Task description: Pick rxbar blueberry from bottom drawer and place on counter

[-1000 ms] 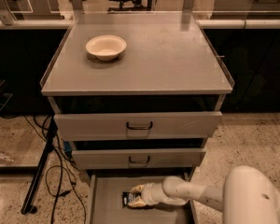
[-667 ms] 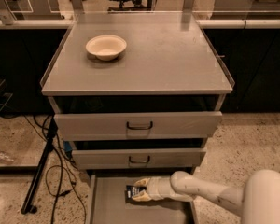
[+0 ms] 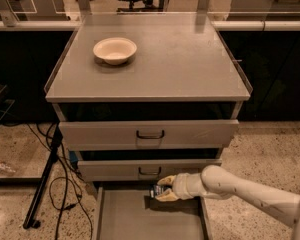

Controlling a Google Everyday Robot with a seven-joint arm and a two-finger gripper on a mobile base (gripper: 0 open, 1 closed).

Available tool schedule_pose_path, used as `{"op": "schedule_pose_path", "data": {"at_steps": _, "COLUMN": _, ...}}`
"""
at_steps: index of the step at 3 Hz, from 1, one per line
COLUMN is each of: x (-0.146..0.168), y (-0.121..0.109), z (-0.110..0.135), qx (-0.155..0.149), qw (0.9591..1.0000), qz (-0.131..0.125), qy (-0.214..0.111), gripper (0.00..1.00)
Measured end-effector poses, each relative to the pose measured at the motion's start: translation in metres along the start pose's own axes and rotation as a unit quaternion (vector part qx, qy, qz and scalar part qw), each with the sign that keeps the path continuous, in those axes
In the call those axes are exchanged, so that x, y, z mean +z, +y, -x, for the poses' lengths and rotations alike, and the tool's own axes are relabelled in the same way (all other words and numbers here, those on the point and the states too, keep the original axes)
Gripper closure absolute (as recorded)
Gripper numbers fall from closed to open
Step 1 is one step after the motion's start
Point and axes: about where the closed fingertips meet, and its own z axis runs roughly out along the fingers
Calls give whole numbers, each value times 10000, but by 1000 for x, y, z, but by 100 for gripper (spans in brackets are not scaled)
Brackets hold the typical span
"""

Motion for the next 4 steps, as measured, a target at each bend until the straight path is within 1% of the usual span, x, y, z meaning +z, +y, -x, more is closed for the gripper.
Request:
{"op": "schedule_pose_path", "data": {"at_steps": 1, "x": -70, "y": -31, "z": 41, "qx": -303, "qw": 9988, "qz": -262, "qy": 293, "gripper": 100}}
{"op": "schedule_pose_path", "data": {"at_steps": 2, "x": -74, "y": -28, "z": 44, "qx": -376, "qw": 9986, "qz": -241, "qy": 274, "gripper": 100}}
{"op": "schedule_pose_path", "data": {"at_steps": 3, "x": -83, "y": -20, "z": 54, "qx": -559, "qw": 9980, "qz": -188, "qy": 225, "gripper": 100}}
{"op": "schedule_pose_path", "data": {"at_steps": 4, "x": -83, "y": -20, "z": 54, "qx": -560, "qw": 9980, "qz": -189, "qy": 225, "gripper": 100}}
